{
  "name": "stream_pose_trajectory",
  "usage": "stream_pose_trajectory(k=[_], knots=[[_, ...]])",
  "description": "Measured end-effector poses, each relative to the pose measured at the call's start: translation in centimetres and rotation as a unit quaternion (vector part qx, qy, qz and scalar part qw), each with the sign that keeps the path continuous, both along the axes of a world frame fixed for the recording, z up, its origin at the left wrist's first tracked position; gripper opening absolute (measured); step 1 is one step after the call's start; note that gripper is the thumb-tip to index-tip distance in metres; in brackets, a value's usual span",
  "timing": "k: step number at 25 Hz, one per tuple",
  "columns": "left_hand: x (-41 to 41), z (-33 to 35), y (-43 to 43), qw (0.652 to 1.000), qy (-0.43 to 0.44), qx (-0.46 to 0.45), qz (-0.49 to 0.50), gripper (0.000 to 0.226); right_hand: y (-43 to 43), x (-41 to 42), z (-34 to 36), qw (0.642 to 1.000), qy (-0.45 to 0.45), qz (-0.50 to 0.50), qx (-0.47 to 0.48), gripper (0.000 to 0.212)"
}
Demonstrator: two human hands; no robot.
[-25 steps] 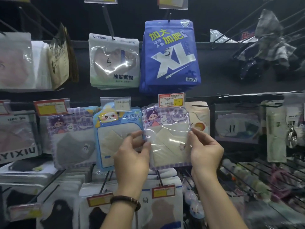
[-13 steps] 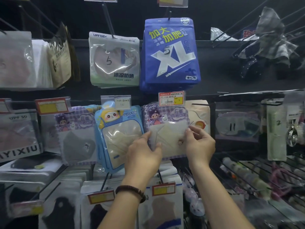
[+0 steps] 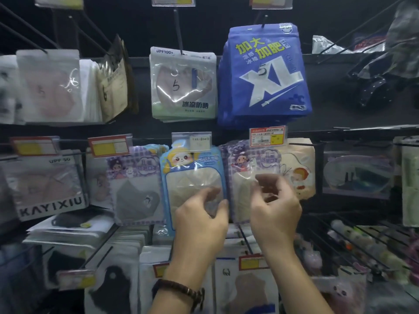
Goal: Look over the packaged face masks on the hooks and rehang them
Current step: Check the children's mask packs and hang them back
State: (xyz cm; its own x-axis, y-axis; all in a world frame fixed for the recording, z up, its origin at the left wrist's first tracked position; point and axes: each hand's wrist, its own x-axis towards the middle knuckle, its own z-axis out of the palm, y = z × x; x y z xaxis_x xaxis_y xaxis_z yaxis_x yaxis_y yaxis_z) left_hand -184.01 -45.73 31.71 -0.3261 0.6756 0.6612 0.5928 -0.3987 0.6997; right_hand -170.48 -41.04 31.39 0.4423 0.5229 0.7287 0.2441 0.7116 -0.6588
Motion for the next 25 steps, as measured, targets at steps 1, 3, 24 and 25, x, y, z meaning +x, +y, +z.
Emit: stream_pose_trajectory(k=[1, 3, 24, 25], knots=[[-1.3, 0.0, -0.7, 1.0, -0.018, 0.013, -0.006, 0.018, -0.9, -1.4, 0.2, 0.999, -0.027, 0.036, 0.0, 0.007], [-4.6, -0.1, -1.9, 0.998, -0.051, 0.032, -0.003, 0.008, -2.7, -4.4, 0.6, 0.991, -0.063, 0.116, -0.015, 0.009], [-22.3, -1.0, -1.1, 0.991, -0.012, -0.126, 0.04, 0.095, -3.1, -23.0, 2.1, 0.92, -0.137, 0.231, -0.286, 0.084], [-22.5, -0.9, -0.9, 0.991, -0.01, -0.127, 0.038, 0.095, -2.9, -23.2, 2.2, 0.918, -0.136, 0.231, -0.293, 0.083]])
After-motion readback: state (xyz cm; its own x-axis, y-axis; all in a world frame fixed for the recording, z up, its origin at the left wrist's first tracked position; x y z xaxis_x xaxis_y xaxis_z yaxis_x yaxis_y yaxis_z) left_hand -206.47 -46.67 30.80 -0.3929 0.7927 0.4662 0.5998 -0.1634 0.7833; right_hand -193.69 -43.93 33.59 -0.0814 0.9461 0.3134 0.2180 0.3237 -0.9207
